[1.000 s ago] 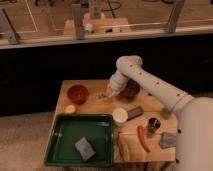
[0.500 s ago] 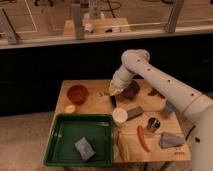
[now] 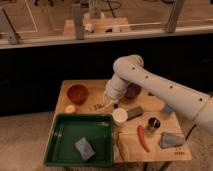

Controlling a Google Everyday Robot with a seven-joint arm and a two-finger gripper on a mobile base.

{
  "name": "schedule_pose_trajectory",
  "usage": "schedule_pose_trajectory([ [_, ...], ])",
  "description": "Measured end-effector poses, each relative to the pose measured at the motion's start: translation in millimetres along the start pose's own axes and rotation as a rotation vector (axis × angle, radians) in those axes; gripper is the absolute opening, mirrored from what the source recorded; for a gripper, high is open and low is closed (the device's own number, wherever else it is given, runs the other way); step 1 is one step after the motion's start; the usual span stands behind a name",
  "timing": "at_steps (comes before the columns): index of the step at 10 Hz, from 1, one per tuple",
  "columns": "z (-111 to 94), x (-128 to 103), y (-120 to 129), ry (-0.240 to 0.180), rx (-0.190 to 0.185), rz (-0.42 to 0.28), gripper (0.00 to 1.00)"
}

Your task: Place fork in tray

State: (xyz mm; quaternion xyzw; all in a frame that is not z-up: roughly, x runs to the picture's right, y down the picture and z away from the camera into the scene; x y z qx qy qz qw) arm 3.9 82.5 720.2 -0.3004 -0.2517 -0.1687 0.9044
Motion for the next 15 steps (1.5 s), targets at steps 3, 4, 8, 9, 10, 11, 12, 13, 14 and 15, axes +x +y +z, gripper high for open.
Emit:
schedule_pose_trajectory([
  [3, 1.5, -8.1, 4.2, -0.003, -0.004, -0.015, 0.06],
  [4, 1.6, -8.0, 4.2, -0.003, -0.004, -0.015, 0.06],
  [8, 14.5, -22.8, 6.3, 0.046, -0.033, -0.002, 0.06],
  [9, 25.6, -37.6, 6.0, 0.089, -0.048, 0.010, 0.06],
  [10, 37.7, -50.0, 6.5, 0.119, -0.058, 0.019, 0.06],
  [11, 50.4, -58.8, 8.7, 0.134, -0.066, 0.031, 0.06],
  [12, 60.3, -62.7, 12.2, 0.139, -0.075, 0.031, 0.06],
  [13, 66.0, -62.6, 13.6, 0.136, -0.082, 0.032, 0.06],
  [14, 74.0, -62.4, 14.1, 0.135, -0.090, 0.028, 0.06],
  [15, 81.3, -63.5, 14.2, 0.134, -0.099, 0.021, 0.06],
])
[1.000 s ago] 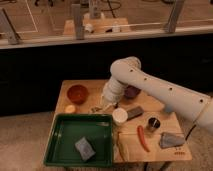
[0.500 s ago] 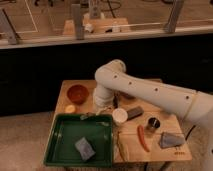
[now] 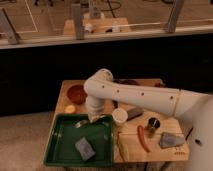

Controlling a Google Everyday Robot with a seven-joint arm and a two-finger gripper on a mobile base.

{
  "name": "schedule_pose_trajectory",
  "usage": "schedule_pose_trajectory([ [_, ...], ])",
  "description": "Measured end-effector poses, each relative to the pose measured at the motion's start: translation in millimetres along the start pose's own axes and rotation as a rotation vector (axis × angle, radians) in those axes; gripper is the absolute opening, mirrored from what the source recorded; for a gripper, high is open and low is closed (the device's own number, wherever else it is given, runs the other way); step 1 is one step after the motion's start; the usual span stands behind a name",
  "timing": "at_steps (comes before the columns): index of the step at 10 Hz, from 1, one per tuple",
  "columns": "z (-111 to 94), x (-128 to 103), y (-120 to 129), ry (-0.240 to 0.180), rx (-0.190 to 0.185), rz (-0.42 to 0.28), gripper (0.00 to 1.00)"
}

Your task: Place fork in tray

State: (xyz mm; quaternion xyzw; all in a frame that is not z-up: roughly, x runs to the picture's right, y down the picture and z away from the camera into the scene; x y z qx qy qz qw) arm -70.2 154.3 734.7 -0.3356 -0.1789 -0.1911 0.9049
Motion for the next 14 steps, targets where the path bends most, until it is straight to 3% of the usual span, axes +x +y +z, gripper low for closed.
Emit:
schedule_pose_trajectory([
  [2, 13.2, -1.8, 3.1, 0.000, -0.017, -0.008, 0.07],
  [3, 18.4, -1.9, 5.1, -0.001, -0.021, -0.002, 0.14],
  [9, 52.3, -3.4, 10.6, -0.012, -0.040, 0.028, 0.74],
  [10, 56.6, -4.0, 10.5, -0.014, -0.042, 0.030, 0.79],
  [14, 66.3, -6.0, 4.1, -0.048, -0.032, 0.045, 0.80],
])
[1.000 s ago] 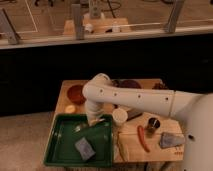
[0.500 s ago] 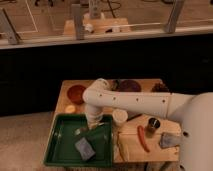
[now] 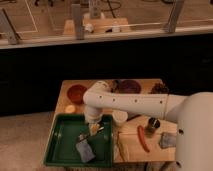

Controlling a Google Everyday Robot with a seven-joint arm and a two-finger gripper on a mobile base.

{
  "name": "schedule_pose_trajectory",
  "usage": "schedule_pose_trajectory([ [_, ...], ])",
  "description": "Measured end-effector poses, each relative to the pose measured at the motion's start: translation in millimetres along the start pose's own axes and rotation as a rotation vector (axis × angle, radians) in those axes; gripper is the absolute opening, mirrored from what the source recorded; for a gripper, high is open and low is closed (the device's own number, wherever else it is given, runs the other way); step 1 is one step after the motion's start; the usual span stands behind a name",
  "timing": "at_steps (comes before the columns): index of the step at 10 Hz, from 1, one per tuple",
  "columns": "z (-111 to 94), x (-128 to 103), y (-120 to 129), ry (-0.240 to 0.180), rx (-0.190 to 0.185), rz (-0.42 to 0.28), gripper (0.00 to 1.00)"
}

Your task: Place fork in tray

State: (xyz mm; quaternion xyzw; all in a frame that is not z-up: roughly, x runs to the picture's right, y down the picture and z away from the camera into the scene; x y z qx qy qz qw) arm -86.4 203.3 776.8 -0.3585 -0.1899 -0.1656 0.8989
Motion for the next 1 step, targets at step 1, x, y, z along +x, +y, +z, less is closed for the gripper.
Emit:
schedule_pose_trajectory([
  [1, -2.6, -0.4, -2.3, -0.014, 0.012, 0.000, 0.80],
])
